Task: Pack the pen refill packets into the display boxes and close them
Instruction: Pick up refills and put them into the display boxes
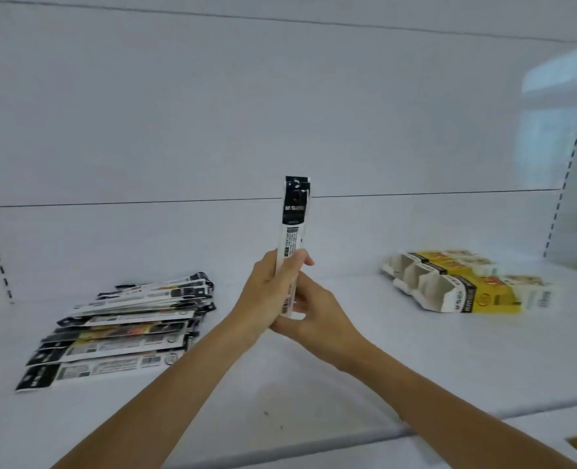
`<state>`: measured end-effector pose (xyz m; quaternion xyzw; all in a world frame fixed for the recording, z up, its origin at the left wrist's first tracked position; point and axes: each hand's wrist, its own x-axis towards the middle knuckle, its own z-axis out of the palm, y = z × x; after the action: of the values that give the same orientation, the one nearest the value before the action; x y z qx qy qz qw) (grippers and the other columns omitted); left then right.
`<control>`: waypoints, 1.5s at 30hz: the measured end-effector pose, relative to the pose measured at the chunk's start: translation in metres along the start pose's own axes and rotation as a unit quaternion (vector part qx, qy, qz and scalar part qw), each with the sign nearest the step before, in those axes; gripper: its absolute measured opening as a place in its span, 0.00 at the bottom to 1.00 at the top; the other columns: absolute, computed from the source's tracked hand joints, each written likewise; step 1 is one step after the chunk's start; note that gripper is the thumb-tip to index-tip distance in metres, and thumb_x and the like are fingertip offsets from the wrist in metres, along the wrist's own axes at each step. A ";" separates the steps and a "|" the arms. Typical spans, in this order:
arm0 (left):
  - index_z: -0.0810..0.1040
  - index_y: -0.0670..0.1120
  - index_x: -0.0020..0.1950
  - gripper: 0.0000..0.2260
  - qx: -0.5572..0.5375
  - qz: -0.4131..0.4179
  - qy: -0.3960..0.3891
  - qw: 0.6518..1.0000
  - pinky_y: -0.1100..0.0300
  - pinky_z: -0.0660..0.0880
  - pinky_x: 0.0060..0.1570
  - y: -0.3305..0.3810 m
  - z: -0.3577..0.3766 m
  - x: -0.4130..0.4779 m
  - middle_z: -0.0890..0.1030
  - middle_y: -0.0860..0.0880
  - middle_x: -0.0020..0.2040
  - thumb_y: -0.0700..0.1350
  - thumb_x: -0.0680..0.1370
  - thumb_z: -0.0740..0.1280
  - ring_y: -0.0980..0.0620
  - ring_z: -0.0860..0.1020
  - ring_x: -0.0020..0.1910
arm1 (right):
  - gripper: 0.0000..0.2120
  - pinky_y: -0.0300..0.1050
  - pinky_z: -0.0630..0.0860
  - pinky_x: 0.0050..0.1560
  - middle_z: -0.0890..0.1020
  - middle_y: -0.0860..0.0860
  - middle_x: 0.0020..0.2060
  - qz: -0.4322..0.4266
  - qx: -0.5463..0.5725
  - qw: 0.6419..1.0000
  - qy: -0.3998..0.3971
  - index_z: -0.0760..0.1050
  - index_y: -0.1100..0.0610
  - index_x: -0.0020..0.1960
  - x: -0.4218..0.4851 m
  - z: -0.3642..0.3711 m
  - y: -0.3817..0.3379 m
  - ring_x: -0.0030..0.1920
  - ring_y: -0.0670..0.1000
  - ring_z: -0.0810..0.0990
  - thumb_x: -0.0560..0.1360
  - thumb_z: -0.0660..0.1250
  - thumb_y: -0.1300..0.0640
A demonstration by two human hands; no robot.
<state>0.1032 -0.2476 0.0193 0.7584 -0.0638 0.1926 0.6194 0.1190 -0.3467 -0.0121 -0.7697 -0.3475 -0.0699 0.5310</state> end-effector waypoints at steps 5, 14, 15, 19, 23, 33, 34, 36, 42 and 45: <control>0.75 0.53 0.51 0.10 0.054 0.015 0.004 0.998 0.69 0.66 0.51 0.002 0.105 0.006 0.74 0.51 0.55 0.58 0.77 0.62 0.55 0.71 0.60 | 0.02 0.49 0.70 0.34 0.73 0.51 0.34 0.116 -0.095 0.988 0.045 0.69 0.59 0.45 -0.043 -0.118 0.038 0.33 0.50 0.70 0.73 0.60 0.62; 0.77 0.48 0.51 0.24 0.560 0.480 -0.088 0.670 0.60 0.76 0.33 -0.013 0.166 0.005 0.81 0.52 0.41 0.64 0.73 0.53 0.53 0.81 0.37 | 0.08 0.39 0.61 0.30 0.69 0.46 0.29 0.081 -0.284 0.941 -0.166 0.67 0.50 0.34 -0.081 -0.238 0.057 0.29 0.45 0.66 0.71 0.63 0.58; 0.76 0.48 0.47 0.22 0.562 0.461 -0.092 0.680 0.63 0.68 0.23 -0.015 0.169 0.006 0.80 0.54 0.35 0.63 0.76 0.49 0.53 0.78 0.29 | 0.05 0.37 0.61 0.31 0.71 0.46 0.31 0.076 -0.275 0.944 -0.167 0.69 0.49 0.36 -0.083 -0.246 0.058 0.31 0.44 0.67 0.70 0.64 0.55; 0.67 0.52 0.45 0.26 0.541 0.310 -0.085 0.777 0.58 0.63 0.31 -0.018 0.175 0.012 0.74 0.55 0.37 0.68 0.70 0.39 0.50 0.71 0.33 | 0.12 0.28 0.67 0.42 0.78 0.42 0.47 0.090 -0.205 0.974 -0.038 0.77 0.50 0.57 -0.087 -0.280 0.074 0.43 0.36 0.73 0.75 0.66 0.48; 0.70 0.50 0.43 0.20 0.518 0.150 -0.027 0.842 0.56 0.66 0.37 -0.024 0.164 0.032 0.72 0.52 0.32 0.64 0.78 0.50 0.46 0.73 0.37 | 0.17 0.40 0.67 0.56 0.76 0.44 0.57 0.121 -0.240 0.952 0.146 0.73 0.50 0.64 -0.079 -0.321 0.108 0.57 0.45 0.71 0.78 0.60 0.46; 0.73 0.60 0.40 0.14 0.482 0.121 -0.131 0.858 0.60 0.65 0.36 -0.054 0.151 0.073 0.75 0.54 0.33 0.65 0.74 0.52 0.52 0.74 0.37 | 0.19 0.41 0.65 0.56 0.75 0.46 0.60 0.180 -0.309 0.930 0.085 0.75 0.46 0.62 -0.070 -0.347 0.183 0.59 0.46 0.70 0.78 0.52 0.44; 0.71 0.63 0.37 0.15 0.450 0.136 -0.144 0.871 0.61 0.65 0.35 -0.053 0.152 0.073 0.76 0.55 0.33 0.67 0.70 0.50 0.56 0.73 0.35 | 0.21 0.42 0.65 0.57 0.75 0.45 0.59 0.177 -0.305 0.932 0.085 0.75 0.46 0.62 -0.071 -0.349 0.184 0.59 0.46 0.70 0.77 0.51 0.42; 0.70 0.64 0.34 0.14 0.432 0.152 -0.155 0.875 0.62 0.65 0.35 -0.051 0.157 0.072 0.75 0.57 0.32 0.67 0.69 0.49 0.57 0.72 0.34 | 0.18 0.43 0.67 0.58 0.75 0.45 0.57 0.173 -0.286 0.937 0.099 0.76 0.47 0.61 -0.074 -0.350 0.184 0.58 0.46 0.72 0.78 0.54 0.44; 0.74 0.52 0.42 0.23 0.551 0.157 -0.152 0.805 0.61 0.66 0.36 -0.049 0.174 0.071 0.78 0.52 0.37 0.66 0.71 0.48 0.53 0.73 0.37 | 0.16 0.43 0.67 0.57 0.74 0.47 0.57 0.154 -0.288 0.940 0.098 0.76 0.51 0.62 -0.074 -0.350 0.184 0.58 0.49 0.72 0.80 0.55 0.50; 0.76 0.52 0.42 0.23 0.542 0.150 -0.134 0.816 0.60 0.67 0.37 -0.038 0.179 0.060 0.78 0.52 0.36 0.65 0.69 0.48 0.52 0.74 0.37 | 0.16 0.41 0.66 0.54 0.73 0.46 0.54 0.146 -0.293 0.941 0.081 0.75 0.51 0.63 -0.072 -0.351 0.182 0.57 0.48 0.72 0.81 0.54 0.51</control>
<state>0.2091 -0.4031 -0.0219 0.9707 -0.1447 0.1832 0.0570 0.2678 -0.7198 -0.0371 -0.9254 -0.1516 -0.1522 0.3124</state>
